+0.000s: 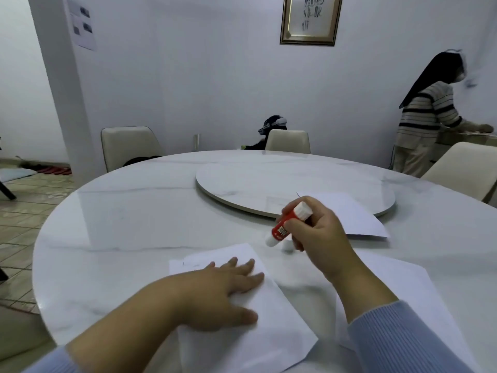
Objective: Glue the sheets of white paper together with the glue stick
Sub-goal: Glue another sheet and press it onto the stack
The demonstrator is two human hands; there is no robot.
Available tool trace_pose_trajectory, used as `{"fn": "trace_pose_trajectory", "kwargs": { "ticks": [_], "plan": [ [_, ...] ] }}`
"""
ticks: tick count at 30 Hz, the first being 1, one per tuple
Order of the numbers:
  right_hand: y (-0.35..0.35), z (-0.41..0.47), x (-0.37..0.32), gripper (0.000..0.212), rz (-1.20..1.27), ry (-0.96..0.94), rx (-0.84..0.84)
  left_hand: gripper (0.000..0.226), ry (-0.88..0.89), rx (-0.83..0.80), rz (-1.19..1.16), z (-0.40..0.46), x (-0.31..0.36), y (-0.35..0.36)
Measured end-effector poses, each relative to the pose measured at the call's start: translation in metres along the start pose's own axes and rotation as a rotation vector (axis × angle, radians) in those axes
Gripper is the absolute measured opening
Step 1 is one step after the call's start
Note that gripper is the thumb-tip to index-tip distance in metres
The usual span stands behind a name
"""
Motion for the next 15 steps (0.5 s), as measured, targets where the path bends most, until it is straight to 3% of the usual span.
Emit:
{"fn": "trace_pose_trajectory", "kwargs": {
  "ticks": [4, 10, 15],
  "plan": [
    [0.022, -0.002, 0.016, 0.017, -0.144, 0.059, -0.147, 0.074, -0.249, 0.227, -0.072, 0.005, -0.007, 0.009],
    [0.037, -0.002, 0.034, 0.020, -0.219, 0.123, -0.258, 0.069, -0.294, 0.174, 0.067, 0.010, -0.008, 0.019],
    [0.029, -0.001, 0.019, 0.011, -0.335, 0.151, -0.257, 0.069, -0.283, 0.161, 0.090, 0.013, -0.011, 0.018]
  ]
}}
Point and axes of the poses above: each hand's wrist, its own z-axis towards the middle knuckle, its own y-axis out of the palm, x = y × z, the point moved 5 cm from there along z, towards the middle knuckle, and after that the axes turned 8 degrees about z, right-handed, at the moved point
